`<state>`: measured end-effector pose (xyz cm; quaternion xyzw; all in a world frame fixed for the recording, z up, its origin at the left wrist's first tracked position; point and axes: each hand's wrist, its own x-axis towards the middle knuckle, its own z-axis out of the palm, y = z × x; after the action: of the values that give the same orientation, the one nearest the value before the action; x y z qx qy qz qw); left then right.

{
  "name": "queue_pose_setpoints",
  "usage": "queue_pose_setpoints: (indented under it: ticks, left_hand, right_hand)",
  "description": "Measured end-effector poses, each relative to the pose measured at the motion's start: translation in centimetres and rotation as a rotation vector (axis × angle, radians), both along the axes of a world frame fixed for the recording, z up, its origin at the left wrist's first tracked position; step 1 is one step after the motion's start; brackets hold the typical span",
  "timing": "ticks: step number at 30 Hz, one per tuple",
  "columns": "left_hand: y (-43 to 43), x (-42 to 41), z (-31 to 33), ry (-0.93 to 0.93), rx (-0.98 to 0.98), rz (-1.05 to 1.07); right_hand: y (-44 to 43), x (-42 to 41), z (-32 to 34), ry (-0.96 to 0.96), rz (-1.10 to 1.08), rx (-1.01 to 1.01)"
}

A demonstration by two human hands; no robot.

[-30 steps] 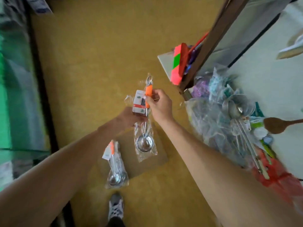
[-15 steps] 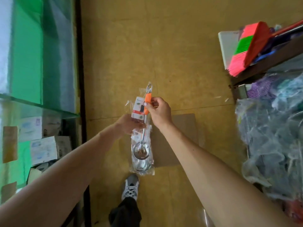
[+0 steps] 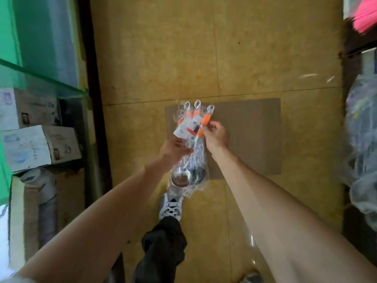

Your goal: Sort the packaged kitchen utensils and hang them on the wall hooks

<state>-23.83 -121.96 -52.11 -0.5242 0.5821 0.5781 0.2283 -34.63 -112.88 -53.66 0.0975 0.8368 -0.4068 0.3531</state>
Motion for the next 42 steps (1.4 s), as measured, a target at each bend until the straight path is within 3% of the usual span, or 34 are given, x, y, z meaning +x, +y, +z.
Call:
queue_pose_setpoints:
  ticks: [7,15,19,26,34,42]
  left_hand:
    - [0.2,0.6,-2.1,-0.057,-0.012,-0.024]
    - [-1.1,-2.3,2.4,-0.016,-0.185,-0.049]
    - [-1.2,-4.4,6.7,0.046,-0.381,-0.203]
    - [1.3,-9.7,15.8,0.145,-0.749,-0.669]
    - [12.0,-16.6,27.3,0.288,-1.032,-1.031]
    - [31.7,-22.4,37.3,0.536,-1.082,-1.259]
  right_hand:
    - [1.1,1.3,-0.9,-0.051,0.086,0.003]
    - [0.8,-0.7,3.3,-0.015,0.070,0.008]
    - [1.1,-1.9,7.8,0.101,0.234,0.075]
    - [5.4,-5.7,16.5,0.448,0.506,0.310]
    - [19.4,-10.8,28.5,0.658,0.452,0.462]
    - [42.5,-11.9,38.9,0.734,0.194,0.606]
